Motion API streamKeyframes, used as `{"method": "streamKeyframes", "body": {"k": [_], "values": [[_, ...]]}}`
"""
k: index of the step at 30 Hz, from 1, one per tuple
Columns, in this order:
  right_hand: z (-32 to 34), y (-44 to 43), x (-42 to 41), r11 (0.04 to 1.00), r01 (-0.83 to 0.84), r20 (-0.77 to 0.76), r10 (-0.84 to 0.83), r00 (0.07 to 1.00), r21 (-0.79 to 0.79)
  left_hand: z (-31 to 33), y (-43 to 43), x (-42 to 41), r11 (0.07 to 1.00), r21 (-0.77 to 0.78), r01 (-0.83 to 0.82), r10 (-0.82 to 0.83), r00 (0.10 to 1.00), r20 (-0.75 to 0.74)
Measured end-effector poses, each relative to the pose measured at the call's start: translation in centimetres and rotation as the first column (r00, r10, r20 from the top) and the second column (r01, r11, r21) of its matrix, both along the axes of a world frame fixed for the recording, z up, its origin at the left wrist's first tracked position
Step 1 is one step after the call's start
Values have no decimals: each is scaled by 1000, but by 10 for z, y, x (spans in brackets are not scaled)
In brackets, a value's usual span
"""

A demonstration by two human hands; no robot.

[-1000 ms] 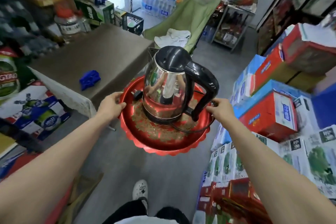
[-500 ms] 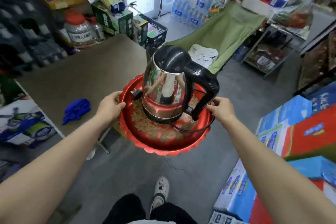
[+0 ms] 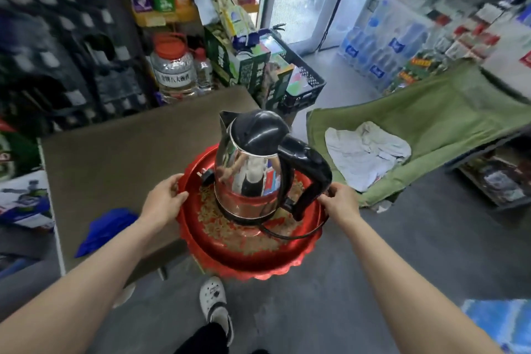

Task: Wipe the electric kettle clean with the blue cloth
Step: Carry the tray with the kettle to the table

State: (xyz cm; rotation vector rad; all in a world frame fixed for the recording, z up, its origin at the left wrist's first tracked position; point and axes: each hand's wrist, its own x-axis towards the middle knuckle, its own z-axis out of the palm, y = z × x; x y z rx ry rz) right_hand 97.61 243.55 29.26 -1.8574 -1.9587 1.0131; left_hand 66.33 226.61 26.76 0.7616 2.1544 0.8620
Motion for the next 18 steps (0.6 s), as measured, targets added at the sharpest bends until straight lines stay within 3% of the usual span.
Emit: {"method": "streamKeyframes", "body": {"k": [10, 18], "values": [[-44, 153, -116, 986, -165, 25, 166, 986, -26, -53, 103, -87, 986, -56, -157, 157, 988, -8], [-121, 268, -208, 950, -307, 24, 309, 951, -64, -127, 168, -136, 938, -62, -340, 341, 940, 5]]}}
